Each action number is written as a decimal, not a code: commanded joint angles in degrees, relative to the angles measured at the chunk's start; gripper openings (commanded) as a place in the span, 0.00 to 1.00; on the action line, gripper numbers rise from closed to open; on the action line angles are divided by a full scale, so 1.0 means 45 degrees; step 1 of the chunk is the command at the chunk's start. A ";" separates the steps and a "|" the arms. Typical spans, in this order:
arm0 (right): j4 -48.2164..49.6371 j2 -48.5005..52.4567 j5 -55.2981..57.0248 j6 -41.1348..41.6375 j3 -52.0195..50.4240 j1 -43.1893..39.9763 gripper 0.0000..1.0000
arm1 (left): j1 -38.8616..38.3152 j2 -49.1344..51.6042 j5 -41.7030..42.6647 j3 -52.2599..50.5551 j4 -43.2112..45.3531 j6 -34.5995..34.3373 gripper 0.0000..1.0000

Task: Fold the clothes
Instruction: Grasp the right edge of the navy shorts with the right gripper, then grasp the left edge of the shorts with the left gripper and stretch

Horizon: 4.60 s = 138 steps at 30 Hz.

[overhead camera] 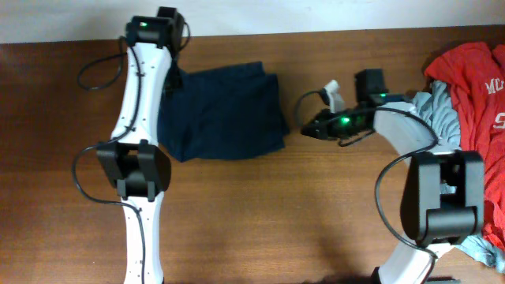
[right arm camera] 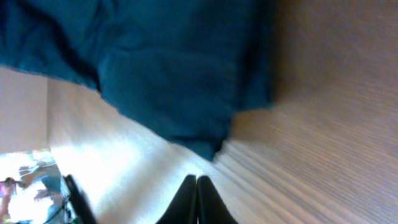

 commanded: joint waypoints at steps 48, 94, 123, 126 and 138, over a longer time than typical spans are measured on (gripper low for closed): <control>-0.2467 0.1355 0.8796 0.4736 0.0019 0.2443 0.04 | 0.0160 -0.0811 0.0559 0.0107 -0.0073 0.1214 0.23; -0.2749 0.1297 0.8184 0.4503 0.0019 0.2531 0.04 | 0.5595 -0.8325 1.2143 -1.6529 1.0025 0.6732 0.99; -0.2817 0.1297 0.8189 0.4469 0.0019 0.2531 0.04 | 0.2171 -0.9471 0.2506 -1.5781 1.2381 0.4551 0.00; -0.2841 0.1297 0.8189 0.4469 0.0019 0.2531 0.04 | 0.2259 -1.0268 0.0758 -1.5450 1.1910 0.4381 0.01; -0.2705 0.1297 0.8184 0.4469 0.0019 0.2531 0.04 | 0.1583 -0.9996 0.8150 -1.5144 1.2881 0.5576 0.02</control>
